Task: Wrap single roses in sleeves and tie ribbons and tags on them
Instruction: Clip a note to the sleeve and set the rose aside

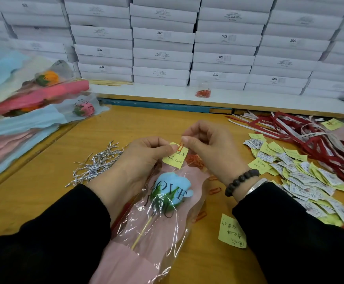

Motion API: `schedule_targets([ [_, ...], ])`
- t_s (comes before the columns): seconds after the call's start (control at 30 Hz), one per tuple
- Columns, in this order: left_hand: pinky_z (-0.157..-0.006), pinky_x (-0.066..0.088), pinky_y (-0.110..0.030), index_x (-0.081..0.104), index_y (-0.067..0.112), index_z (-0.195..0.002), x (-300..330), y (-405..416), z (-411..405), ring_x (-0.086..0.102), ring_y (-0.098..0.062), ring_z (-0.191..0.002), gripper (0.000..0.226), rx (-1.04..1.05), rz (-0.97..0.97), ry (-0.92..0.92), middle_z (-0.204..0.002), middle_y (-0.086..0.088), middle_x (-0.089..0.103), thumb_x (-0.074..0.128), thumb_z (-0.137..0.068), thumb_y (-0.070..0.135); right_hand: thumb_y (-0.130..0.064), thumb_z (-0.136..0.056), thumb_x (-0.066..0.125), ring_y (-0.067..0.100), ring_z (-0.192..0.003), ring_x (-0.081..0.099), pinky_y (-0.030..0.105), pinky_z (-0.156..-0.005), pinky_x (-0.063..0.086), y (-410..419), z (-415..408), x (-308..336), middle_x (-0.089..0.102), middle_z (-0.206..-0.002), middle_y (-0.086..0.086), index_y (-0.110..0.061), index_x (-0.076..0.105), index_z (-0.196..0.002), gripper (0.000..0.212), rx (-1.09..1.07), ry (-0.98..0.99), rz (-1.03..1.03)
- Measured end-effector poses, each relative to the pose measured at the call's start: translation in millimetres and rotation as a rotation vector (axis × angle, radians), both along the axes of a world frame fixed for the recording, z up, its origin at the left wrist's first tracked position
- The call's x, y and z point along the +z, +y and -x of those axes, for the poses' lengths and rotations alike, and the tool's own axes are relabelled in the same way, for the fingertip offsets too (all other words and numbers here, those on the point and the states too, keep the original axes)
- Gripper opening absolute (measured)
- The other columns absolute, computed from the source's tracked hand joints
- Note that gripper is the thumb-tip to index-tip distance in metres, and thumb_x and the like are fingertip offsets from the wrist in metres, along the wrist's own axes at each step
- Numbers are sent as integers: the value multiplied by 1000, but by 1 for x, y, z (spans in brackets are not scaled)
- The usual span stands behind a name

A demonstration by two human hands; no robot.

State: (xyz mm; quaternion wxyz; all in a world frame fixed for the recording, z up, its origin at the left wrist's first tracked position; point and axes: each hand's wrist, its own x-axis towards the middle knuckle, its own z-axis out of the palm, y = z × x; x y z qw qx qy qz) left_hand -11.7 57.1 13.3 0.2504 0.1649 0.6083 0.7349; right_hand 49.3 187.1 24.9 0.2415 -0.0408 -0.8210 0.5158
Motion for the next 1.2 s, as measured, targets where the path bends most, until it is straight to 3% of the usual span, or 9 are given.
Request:
schedule_targets([
  [0.1,-39,44,-15,55,7,-60,0,-1,2,52,-8,-35,24,34,-36,-22,-44,-1,58,62,-82,1,-10,-82,68,3,-56,61,13,-51,49,2,-2,0,61,-69,1,-17,59,-80,11,27,-27,32],
  [0.3,-45,44,-19,57,9,-60,-2,-2,5,51,-8,-39,22,34,-19,3,-46,0,59,64,-80,5,-8,-82,67,1,-54,61,10,-49,45,1,-1,0,63,-66,-1,-21,60,-84,16,66,-88,27],
  [0.4,-45,43,-19,56,9,-61,-1,-1,5,51,-9,-39,21,36,-10,5,-45,1,58,64,-81,6,-6,-83,66,6,-57,62,17,-55,53,1,0,-1,63,-69,6,-23,57,-89,20,67,-72,8],
  [0.53,-48,46,-21,58,10,-59,-2,-2,5,53,-9,-41,23,37,-5,-1,-47,0,59,64,-81,6,-5,-84,64,8,-59,62,26,-64,57,1,0,-3,64,-67,3,-21,59,-85,17,61,-78,-37],
  [1.03,-58,49,-26,59,9,-59,-1,-1,4,58,-14,-50,22,55,4,-28,-58,-7,65,65,-80,4,-3,-85,62,3,-60,59,15,-60,53,-1,-2,-1,64,-70,-1,-16,66,-79,14,75,-104,7],
  [1.2,-61,48,-27,59,8,-61,-1,-1,3,59,-14,-49,20,57,23,-30,-57,-6,65,64,-80,4,-5,-84,63,11,-67,60,26,-68,57,-1,-2,-2,65,-74,2,-16,67,-80,13,62,-127,-6],
])
